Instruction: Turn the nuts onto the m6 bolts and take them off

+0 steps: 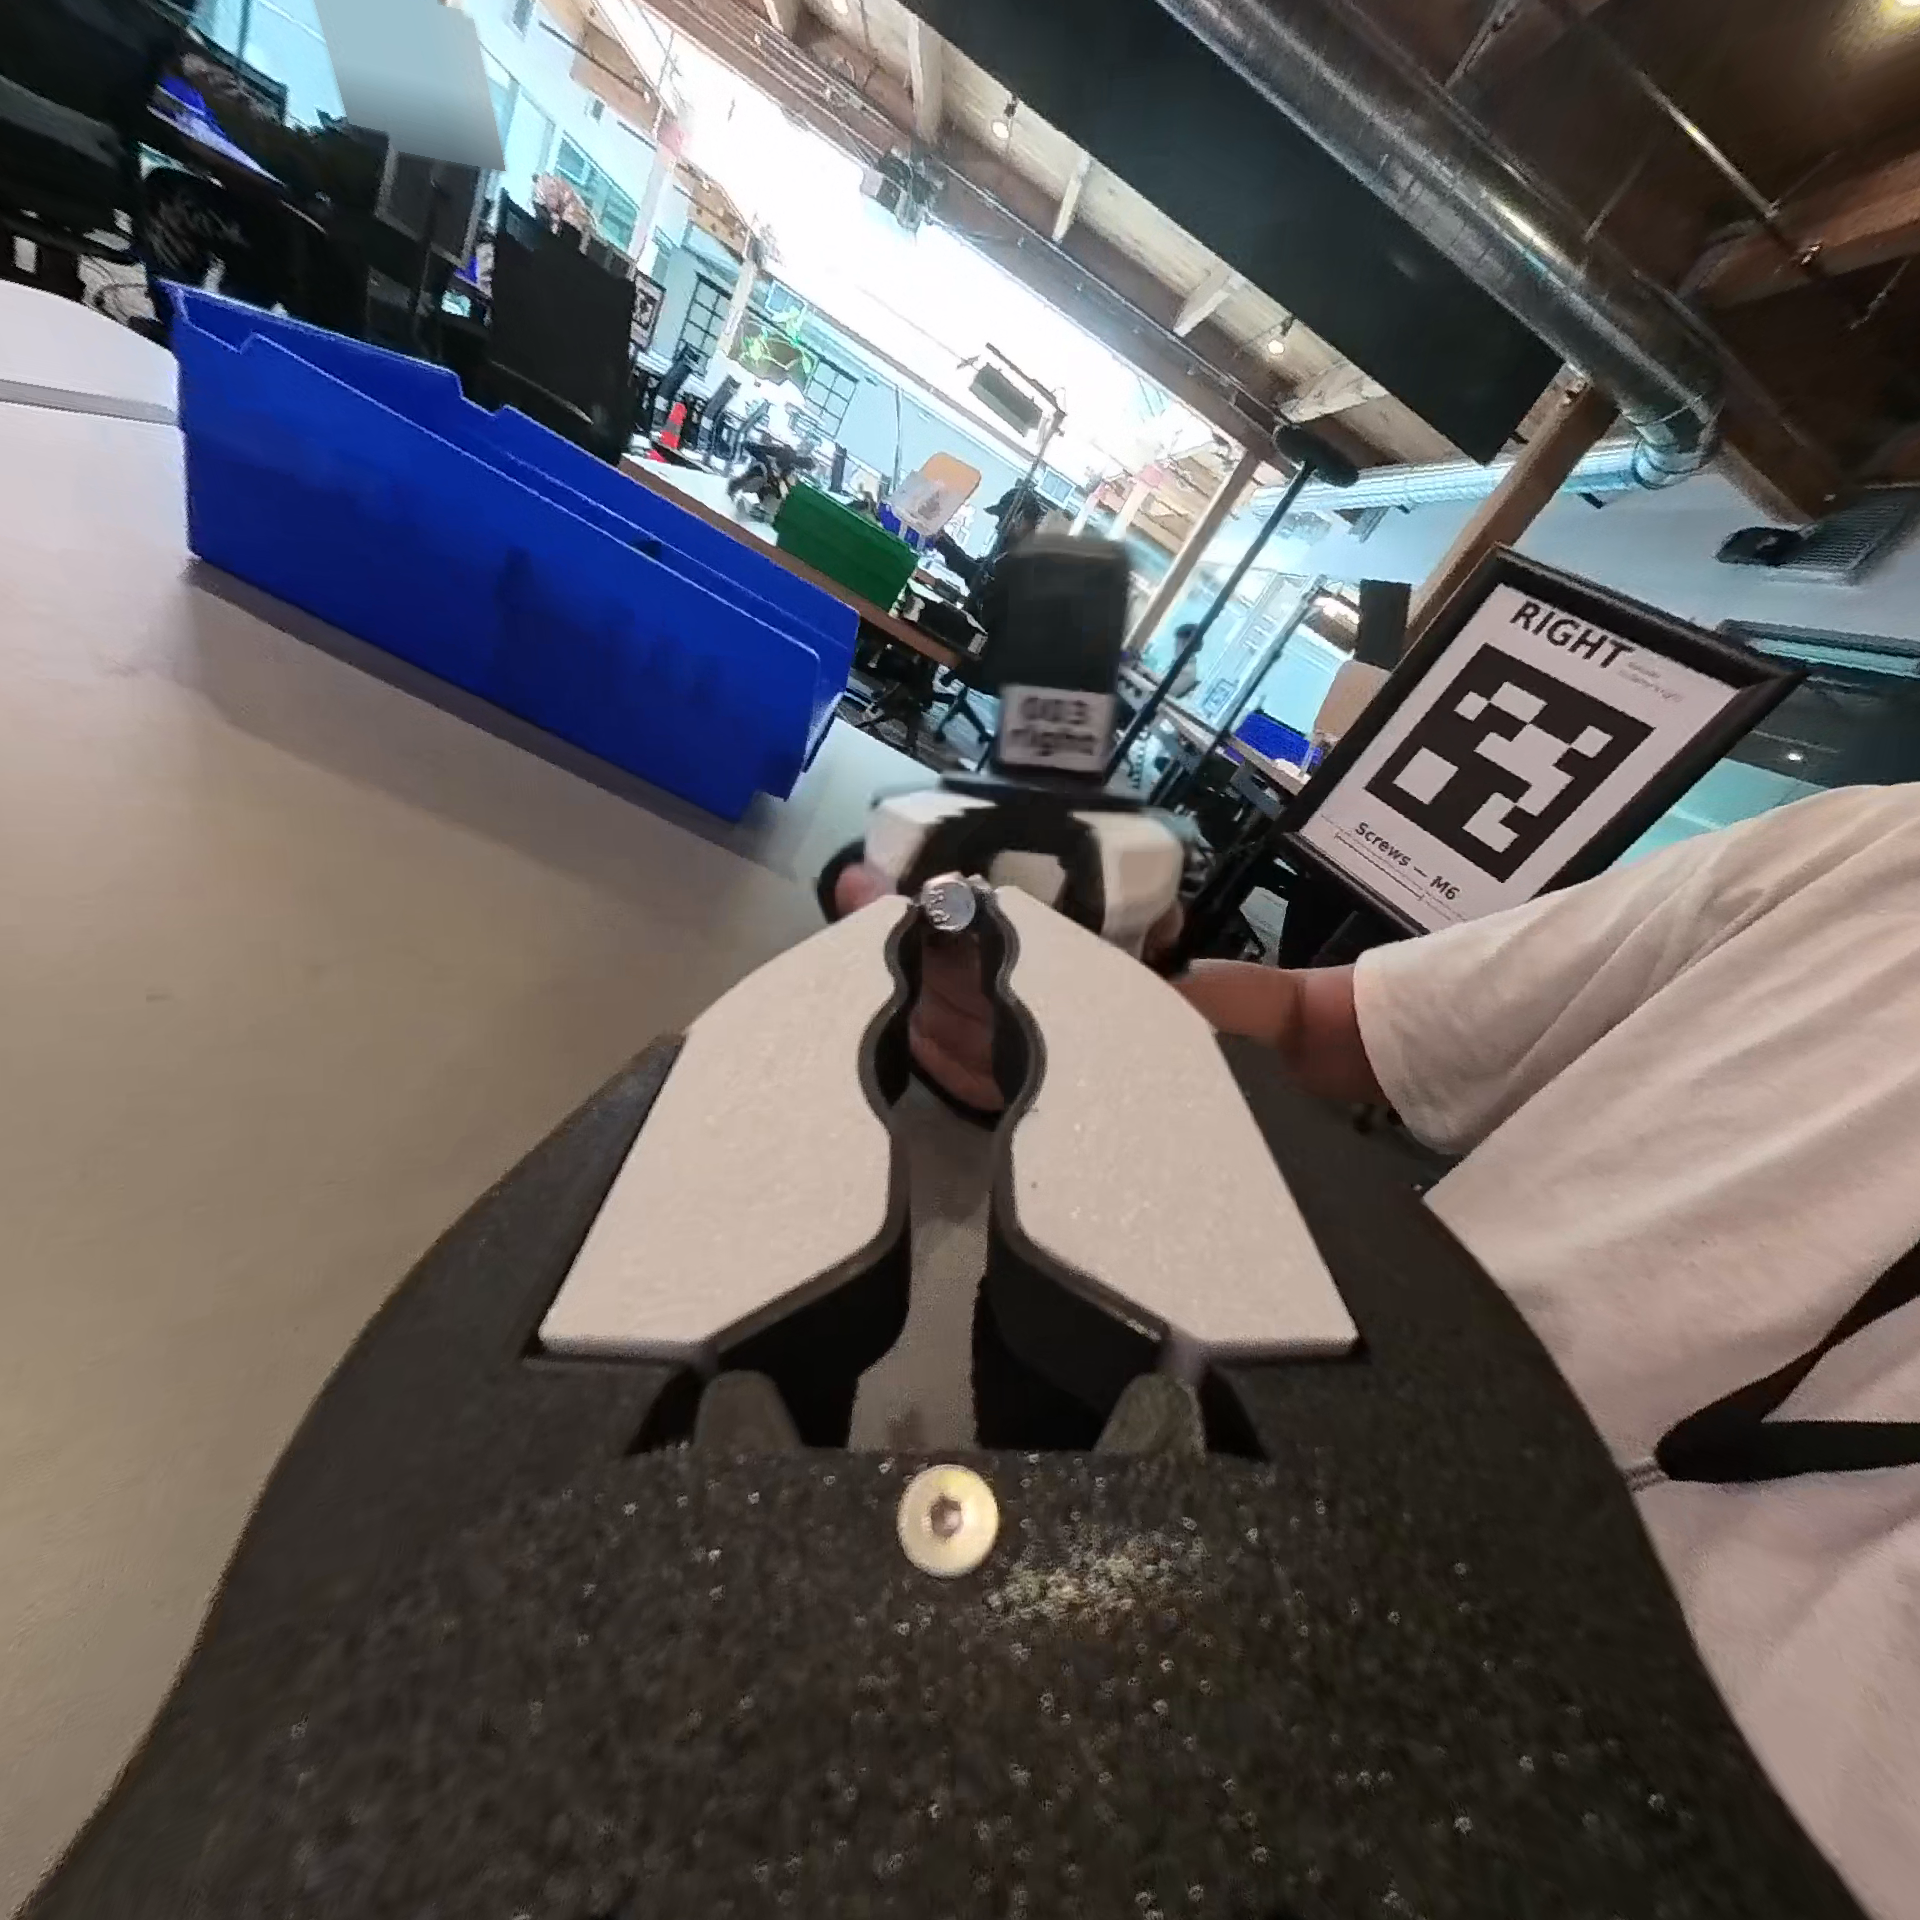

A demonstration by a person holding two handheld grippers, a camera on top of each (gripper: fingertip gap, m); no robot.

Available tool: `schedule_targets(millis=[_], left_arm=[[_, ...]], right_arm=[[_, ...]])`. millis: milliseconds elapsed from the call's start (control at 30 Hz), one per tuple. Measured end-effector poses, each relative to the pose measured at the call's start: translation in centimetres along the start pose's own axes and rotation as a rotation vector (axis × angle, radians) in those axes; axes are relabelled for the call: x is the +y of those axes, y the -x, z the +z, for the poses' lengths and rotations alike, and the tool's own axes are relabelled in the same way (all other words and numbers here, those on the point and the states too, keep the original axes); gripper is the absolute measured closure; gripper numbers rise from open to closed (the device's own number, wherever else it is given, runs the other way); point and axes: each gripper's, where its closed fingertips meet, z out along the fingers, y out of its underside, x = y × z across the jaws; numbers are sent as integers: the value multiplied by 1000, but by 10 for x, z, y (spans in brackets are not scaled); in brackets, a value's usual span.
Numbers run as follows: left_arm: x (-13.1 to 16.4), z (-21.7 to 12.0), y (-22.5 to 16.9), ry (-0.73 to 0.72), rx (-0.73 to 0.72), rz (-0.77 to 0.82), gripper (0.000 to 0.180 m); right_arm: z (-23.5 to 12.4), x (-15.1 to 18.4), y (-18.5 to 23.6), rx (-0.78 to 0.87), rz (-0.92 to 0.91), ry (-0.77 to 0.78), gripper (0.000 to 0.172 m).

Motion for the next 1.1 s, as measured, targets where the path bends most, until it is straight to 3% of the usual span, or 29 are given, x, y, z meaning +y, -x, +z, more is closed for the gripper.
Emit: schedule_targets(millis=[67, 133, 233, 333, 467, 767, 833, 867, 933, 1000, 1100], left_arm=[[0, -1, 2, 2, -22, 16, 171], [1, 0, 4, 11, -43, 38, 171], [4, 2, 4, 29, -58, 56, 171], [5, 2, 5, 37, -60, 52, 171], [3, 1, 0, 22, -7, 9, 171], [11, 6, -2, 60, 29, -38, 171], [11, 7, -3, 58, 33, -37, 171], [11, 7, -3, 57, 34, -35, 171], [8, 6, -6, 40, 45, -28, 171], [4, 3, -6, 20, 42, -20, 171], [-1, -1, -4, -6, 32, -15, 171]], right_arm=[[3, -5, -1, -139, 406, -72, 135], [3, -5, -2, -241, 617, -140, 140], [7, 5, -6, -237, 694, -146, 160], [7, 2, -8, -211, 642, -167, 162], [8, 6, -3, -58, 176, -33, 162], [-3, 5, -13, 390, -1492, 303, 161], [-4, 4, -11, 418, -1615, 299, 161], [-4, 7, -10, 393, -1554, 295, 161], [-4, 14, -7, 310, -1273, 260, 140], [-5, 14, -4, 232, -876, 183, 128], [-4, -1, 1, 60, -167, 0, 133]])
